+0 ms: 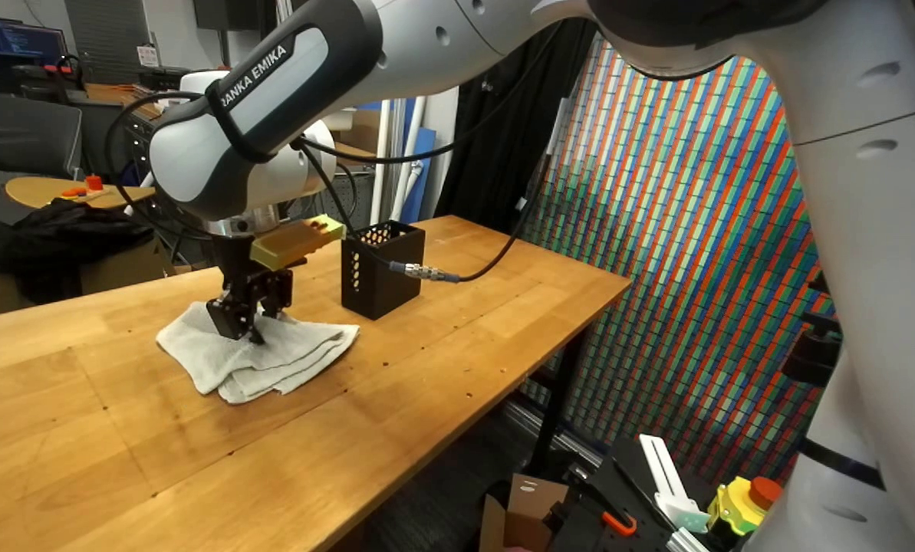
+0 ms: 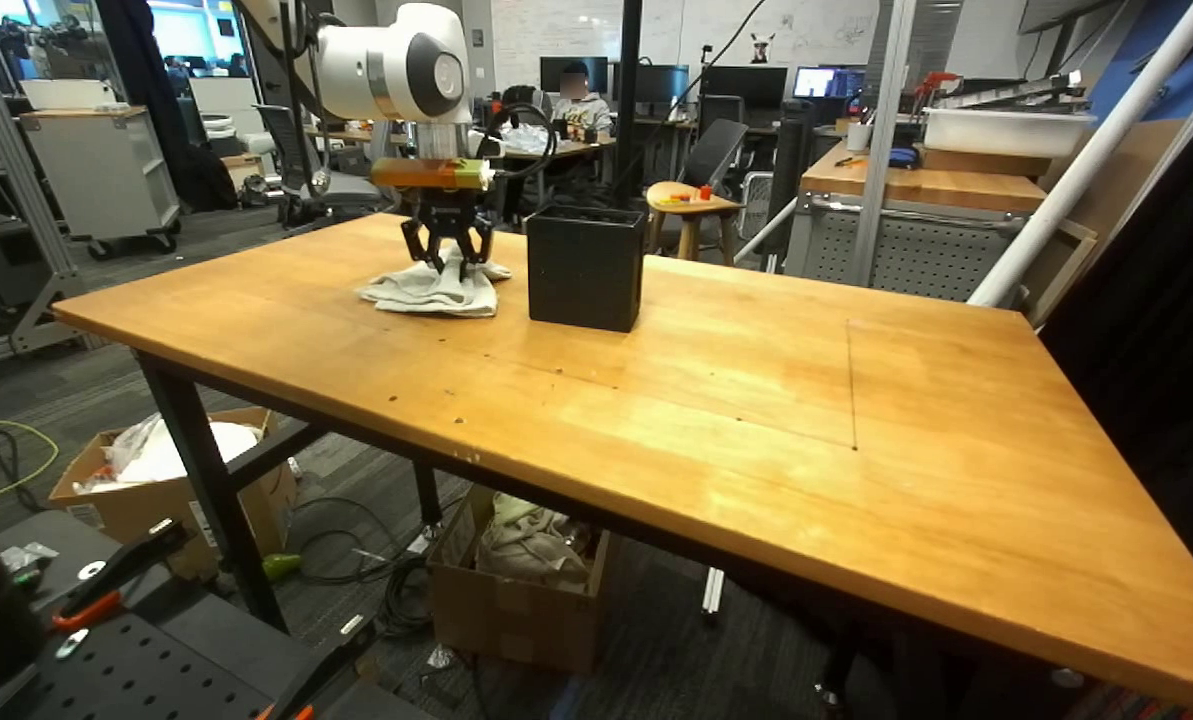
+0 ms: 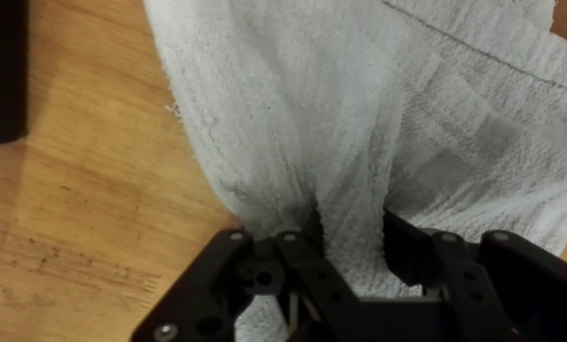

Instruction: Put the towel in the box

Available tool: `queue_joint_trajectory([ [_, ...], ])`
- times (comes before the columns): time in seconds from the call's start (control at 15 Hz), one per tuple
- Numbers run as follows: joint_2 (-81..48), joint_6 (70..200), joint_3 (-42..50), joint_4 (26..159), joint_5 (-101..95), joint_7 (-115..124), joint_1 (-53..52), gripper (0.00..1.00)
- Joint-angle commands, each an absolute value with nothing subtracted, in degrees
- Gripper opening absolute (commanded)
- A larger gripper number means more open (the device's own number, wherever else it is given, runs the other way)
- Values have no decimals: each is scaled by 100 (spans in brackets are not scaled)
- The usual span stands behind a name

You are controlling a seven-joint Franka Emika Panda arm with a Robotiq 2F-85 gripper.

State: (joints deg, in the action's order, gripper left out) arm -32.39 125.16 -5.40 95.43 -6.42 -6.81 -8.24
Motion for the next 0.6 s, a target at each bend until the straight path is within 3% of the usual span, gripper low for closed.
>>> queue_joint_trajectory([
  [0.0, -3088, 12542, -480, 9587, -777, -659, -833, 0],
  [0.07, -3042, 12501, -460, 9592, -805, -631, -842, 4],
  [0.53, -2279, 12054, -364, 9672, -781, -348, -754, 4],
])
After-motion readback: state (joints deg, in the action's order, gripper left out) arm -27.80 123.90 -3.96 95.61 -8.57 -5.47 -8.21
